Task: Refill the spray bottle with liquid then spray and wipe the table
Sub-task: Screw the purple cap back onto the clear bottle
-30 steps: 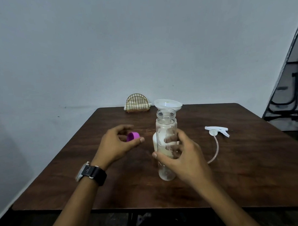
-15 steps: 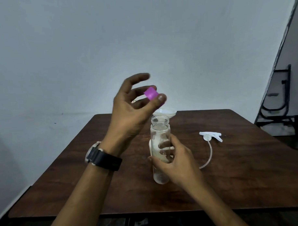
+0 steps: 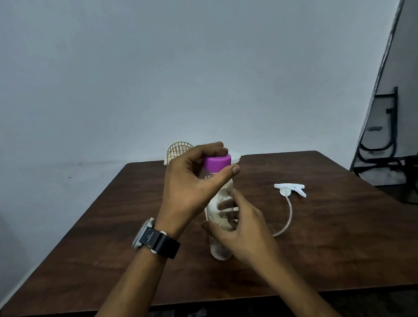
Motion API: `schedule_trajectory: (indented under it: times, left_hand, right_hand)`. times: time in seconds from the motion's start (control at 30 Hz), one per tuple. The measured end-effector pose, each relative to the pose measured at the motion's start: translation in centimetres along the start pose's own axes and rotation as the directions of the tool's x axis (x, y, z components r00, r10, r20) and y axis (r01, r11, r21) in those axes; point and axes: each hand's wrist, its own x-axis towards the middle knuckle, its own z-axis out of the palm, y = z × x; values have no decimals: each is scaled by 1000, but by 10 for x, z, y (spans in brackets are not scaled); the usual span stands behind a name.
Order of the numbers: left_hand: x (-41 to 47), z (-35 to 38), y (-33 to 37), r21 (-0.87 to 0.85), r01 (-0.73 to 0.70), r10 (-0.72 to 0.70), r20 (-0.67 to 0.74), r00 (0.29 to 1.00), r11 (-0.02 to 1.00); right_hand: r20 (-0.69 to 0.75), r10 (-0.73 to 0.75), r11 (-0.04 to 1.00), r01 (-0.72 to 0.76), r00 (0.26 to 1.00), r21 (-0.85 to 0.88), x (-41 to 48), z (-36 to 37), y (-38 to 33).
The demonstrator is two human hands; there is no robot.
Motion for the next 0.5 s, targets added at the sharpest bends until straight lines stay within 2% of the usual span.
schedule_trajectory:
  times: [0.1, 0.3, 0.5]
  left_hand:
    - [-8, 3, -4, -51, 73, -73, 6, 997, 996]
    - [-16, 5, -8, -162, 101, -95, 39, 995, 982]
    - [-24, 4, -18, -210, 116, -112, 28, 993, 971]
  right_hand:
    - [4, 10, 1000, -9, 1000, -14, 0, -2, 1]
    - [78, 19, 998, -14, 997, -63, 4, -15, -8]
    - [285, 35, 974, 32, 958, -226, 9, -62, -30]
